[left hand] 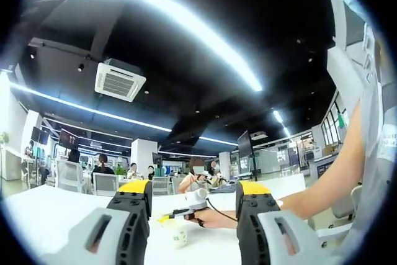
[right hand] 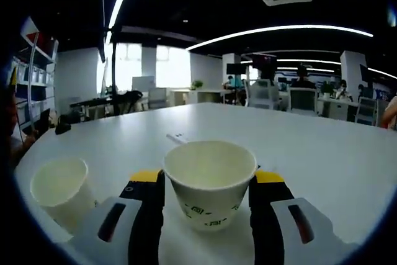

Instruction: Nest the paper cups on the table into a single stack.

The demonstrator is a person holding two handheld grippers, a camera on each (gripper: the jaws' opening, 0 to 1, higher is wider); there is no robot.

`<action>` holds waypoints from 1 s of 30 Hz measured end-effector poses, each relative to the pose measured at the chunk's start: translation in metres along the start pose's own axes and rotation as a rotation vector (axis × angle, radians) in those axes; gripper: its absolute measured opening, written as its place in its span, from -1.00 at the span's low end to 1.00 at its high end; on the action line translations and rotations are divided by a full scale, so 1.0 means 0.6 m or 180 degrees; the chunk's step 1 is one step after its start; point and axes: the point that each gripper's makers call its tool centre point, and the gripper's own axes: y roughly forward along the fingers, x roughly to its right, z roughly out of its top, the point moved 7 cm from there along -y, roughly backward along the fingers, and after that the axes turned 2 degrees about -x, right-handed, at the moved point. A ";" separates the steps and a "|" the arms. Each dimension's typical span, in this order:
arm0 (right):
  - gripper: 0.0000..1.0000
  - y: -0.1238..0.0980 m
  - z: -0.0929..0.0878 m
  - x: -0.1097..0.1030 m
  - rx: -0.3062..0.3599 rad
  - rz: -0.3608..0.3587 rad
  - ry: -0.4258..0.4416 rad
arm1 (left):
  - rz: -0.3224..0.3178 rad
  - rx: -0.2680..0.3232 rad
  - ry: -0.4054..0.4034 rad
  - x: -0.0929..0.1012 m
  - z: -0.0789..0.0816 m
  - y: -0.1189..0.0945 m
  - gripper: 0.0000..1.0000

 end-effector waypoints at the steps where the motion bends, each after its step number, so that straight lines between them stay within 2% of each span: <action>1: 0.09 0.000 0.000 0.003 -0.0002 -0.0012 -0.0015 | -0.0009 -0.0002 0.0013 0.000 0.000 0.000 0.16; 8: 0.03 0.003 0.007 0.004 0.0066 -0.0022 0.0022 | -0.0002 -0.0001 0.0013 -0.002 0.001 0.001 0.15; 11: 0.02 0.004 0.016 0.010 0.0126 -0.0016 0.0053 | 0.0003 -0.0017 0.0019 -0.004 0.000 0.003 0.15; 18: 0.02 -0.008 0.036 -0.001 0.0213 0.0032 0.0017 | -0.0004 -0.0056 0.0037 0.001 -0.005 0.008 0.14; 27: 0.01 -0.051 0.067 -0.027 0.0370 0.0061 -0.0027 | -0.0043 -0.0072 0.0010 0.008 -0.012 0.015 0.14; 30: 0.01 -0.059 0.074 -0.012 0.0398 0.0062 -0.0053 | -0.0074 -0.0092 0.0008 0.013 -0.016 0.018 0.14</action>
